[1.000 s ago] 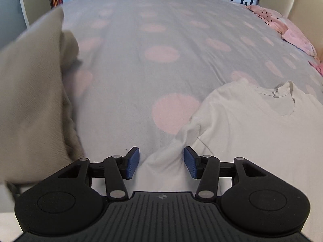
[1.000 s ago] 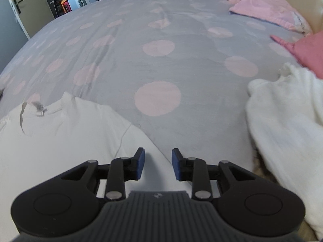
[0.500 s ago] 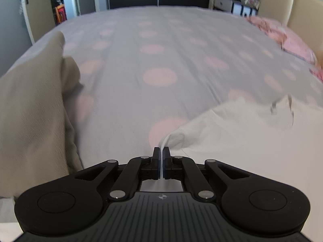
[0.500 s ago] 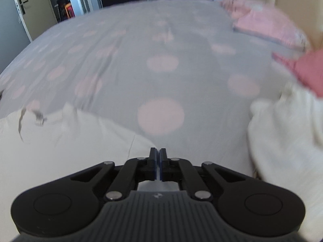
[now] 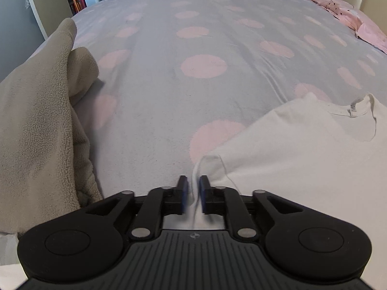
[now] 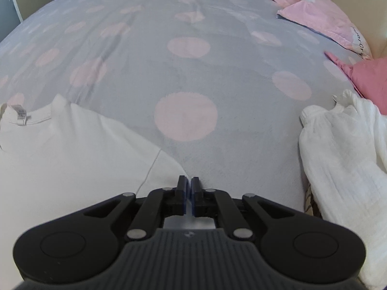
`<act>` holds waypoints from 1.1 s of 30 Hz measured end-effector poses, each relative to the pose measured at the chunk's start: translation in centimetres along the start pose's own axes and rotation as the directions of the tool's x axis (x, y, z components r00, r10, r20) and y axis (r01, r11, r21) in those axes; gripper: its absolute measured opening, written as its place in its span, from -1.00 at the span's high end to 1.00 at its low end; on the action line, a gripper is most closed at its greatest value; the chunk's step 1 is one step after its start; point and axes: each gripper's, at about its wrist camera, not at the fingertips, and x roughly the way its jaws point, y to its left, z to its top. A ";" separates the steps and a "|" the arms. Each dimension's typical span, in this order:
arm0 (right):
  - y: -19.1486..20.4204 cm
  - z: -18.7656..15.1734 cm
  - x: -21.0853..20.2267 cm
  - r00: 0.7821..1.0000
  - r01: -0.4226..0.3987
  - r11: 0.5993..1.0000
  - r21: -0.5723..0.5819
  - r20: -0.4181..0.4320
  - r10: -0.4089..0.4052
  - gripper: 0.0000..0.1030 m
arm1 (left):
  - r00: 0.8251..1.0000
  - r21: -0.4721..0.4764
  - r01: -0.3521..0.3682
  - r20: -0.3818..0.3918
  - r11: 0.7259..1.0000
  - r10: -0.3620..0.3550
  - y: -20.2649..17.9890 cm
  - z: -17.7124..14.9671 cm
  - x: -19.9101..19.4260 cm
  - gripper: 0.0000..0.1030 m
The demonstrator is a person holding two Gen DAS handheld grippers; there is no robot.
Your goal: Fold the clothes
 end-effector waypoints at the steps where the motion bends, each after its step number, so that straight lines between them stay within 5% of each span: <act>1: -0.2 0.0 -0.1 1.000 -0.006 1.000 0.008 0.001 0.006 0.89 | 1.000 -0.003 -0.003 0.006 1.000 0.003 0.1 -0.1 -0.2 0.53; 6: -1.1 0.0 -1.8 0.999 0.004 0.998 0.059 0.037 -0.006 0.46 | 0.998 -0.009 -0.033 0.044 0.999 0.033 0.7 -0.4 -2.1 0.29; 16: -1.4 -2.9 -8.3 0.998 -0.017 0.999 0.049 0.066 0.013 0.42 | 0.998 0.002 0.000 0.068 1.000 0.000 0.2 -3.8 -9.1 0.29; 23: 0.5 -9.3 -13.2 0.995 -0.099 0.995 -0.012 0.032 0.099 0.41 | 0.997 0.015 0.060 0.051 0.998 -0.061 -0.8 -10.1 -14.7 0.28; 33: 4.0 -20.9 -17.9 0.974 -0.216 0.967 -0.136 -0.102 0.204 0.41 | 0.987 0.028 0.137 -0.091 0.990 -0.134 -3.6 -20.4 -20.0 0.28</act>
